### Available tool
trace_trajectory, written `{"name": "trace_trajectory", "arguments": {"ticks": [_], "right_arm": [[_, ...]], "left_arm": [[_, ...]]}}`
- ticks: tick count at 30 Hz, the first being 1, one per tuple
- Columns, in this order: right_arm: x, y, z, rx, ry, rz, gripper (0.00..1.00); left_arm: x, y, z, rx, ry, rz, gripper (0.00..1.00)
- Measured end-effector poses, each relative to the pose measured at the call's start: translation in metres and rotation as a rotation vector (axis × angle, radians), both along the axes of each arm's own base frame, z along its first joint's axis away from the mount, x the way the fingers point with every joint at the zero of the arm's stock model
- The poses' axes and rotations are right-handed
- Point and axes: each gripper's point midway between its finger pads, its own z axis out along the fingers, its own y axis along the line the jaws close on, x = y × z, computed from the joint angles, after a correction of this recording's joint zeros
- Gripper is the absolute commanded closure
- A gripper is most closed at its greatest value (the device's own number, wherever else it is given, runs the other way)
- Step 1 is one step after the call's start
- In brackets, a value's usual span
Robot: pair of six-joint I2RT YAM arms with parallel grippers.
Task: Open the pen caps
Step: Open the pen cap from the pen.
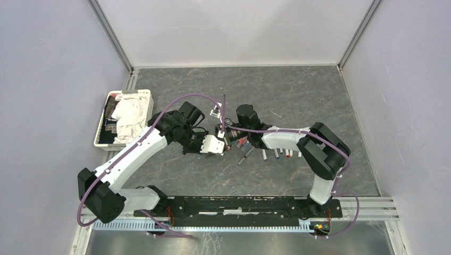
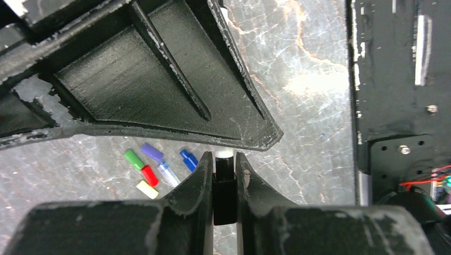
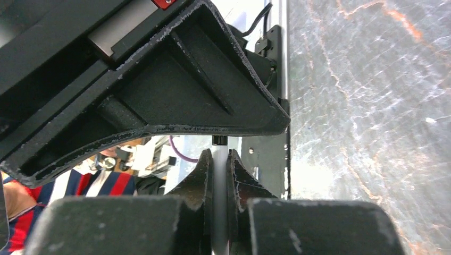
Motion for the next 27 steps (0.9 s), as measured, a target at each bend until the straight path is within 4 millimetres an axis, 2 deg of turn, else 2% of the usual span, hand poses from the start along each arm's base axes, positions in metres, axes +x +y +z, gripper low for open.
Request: {"name": "trace_trajectory", "arguments": {"ticks": [6, 7, 9, 12, 15, 17, 19, 22, 25, 27], "right_arm": [[0.016, -0.010, -0.007, -0.030, -0.114, -0.086, 1.00], [0.016, -0.014, -0.009, -0.038, -0.137, -0.088, 1.00], [0.010, -0.033, -0.022, -0.087, -0.126, -0.086, 1.00], [-0.003, -0.058, -0.054, -0.184, -0.076, -0.083, 1.00], [-0.012, -0.072, -0.074, -0.253, -0.038, -0.080, 1.00], [-0.015, -0.079, -0.079, -0.283, -0.032, -0.090, 1.00], [-0.011, -0.083, -0.075, -0.283, -0.056, -0.115, 1.00], [0.009, -0.092, -0.060, -0.275, -0.133, -0.205, 1.00], [0.038, -0.109, -0.047, -0.296, -0.221, -0.346, 1.00], [0.057, -0.128, -0.044, -0.331, -0.265, -0.465, 1.00]], "left_arm": [[0.021, -0.006, -0.002, 0.002, -0.122, -0.054, 0.98], [0.026, 0.000, -0.004, 0.035, -0.148, -0.058, 0.98], [0.036, 0.031, -0.009, 0.138, -0.173, -0.017, 0.98], [0.050, 0.071, -0.011, 0.246, -0.190, 0.050, 0.98], [0.053, 0.085, -0.012, 0.285, -0.180, 0.066, 0.98], [0.054, 0.085, -0.013, 0.281, -0.171, 0.068, 0.98], [0.055, 0.079, -0.015, 0.252, -0.163, 0.065, 0.98], [0.058, 0.062, -0.025, 0.173, -0.132, 0.096, 0.98], [0.064, 0.047, -0.046, 0.117, -0.073, 0.149, 0.98], [0.069, 0.040, -0.064, 0.099, -0.039, 0.179, 0.98]]}}
